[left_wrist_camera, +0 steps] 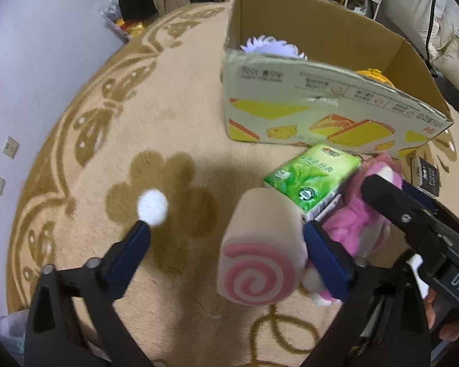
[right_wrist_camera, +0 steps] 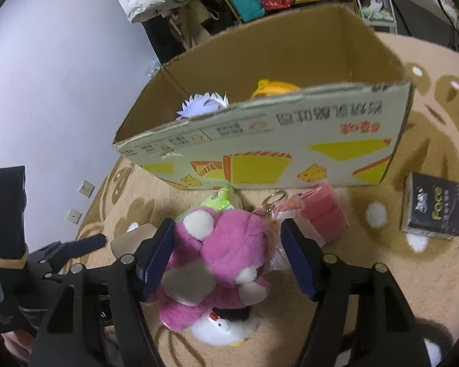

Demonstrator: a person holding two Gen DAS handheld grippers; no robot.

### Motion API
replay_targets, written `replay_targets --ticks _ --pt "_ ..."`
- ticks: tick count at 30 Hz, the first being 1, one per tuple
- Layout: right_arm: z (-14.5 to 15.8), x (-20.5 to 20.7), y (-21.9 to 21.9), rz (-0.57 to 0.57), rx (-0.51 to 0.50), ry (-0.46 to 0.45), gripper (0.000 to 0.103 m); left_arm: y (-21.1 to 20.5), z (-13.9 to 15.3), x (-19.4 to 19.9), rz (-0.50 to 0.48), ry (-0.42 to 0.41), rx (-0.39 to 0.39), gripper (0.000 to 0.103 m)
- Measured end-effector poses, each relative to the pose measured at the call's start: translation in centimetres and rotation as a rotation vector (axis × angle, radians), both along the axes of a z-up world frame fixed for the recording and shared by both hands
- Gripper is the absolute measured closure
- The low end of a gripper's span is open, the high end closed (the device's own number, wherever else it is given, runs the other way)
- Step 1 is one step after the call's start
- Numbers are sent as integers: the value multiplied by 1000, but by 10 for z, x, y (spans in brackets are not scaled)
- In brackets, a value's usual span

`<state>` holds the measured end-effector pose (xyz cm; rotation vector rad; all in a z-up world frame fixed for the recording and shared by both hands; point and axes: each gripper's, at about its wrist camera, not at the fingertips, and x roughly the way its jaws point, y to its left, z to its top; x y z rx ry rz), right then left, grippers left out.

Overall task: Organize soft objects
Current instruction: 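Grasp the pink swirl cake cushion with the left gripper while the right grasps the pink bear, then lift the cake cushion with the left gripper while the right carries the pink bear over the box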

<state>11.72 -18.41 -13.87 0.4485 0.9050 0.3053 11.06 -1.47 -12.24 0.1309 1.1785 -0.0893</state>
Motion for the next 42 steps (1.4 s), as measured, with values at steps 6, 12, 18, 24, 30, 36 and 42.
replay_targets --ticks 6,12,18,24,30,36,42 --pt "-7 2 14 31 -45 3 41 -3 -11 1 -13 61 -57 42" --pt "4 -7 20 8 -142 -68 43 -13 -15 -5 -71 97 -99 66" --pt "11 -11 5 -56 -134 -87 43 -15 -6 -11 -83 59 -83 69" --pt "20 -16 -14 -105 -127 -110 43 -9 8 -16 -73 -8 -43 71" --pt "27 -22 -22 -119 -100 -128 43 -6 27 -21 -45 -96 -37 71" --pt "39 -32 -22 -121 -105 -176 43 7 34 -13 2 -144 -42 71" --pt "46 -35 -27 -114 -83 -202 43 9 43 -14 9 -200 -33 70"
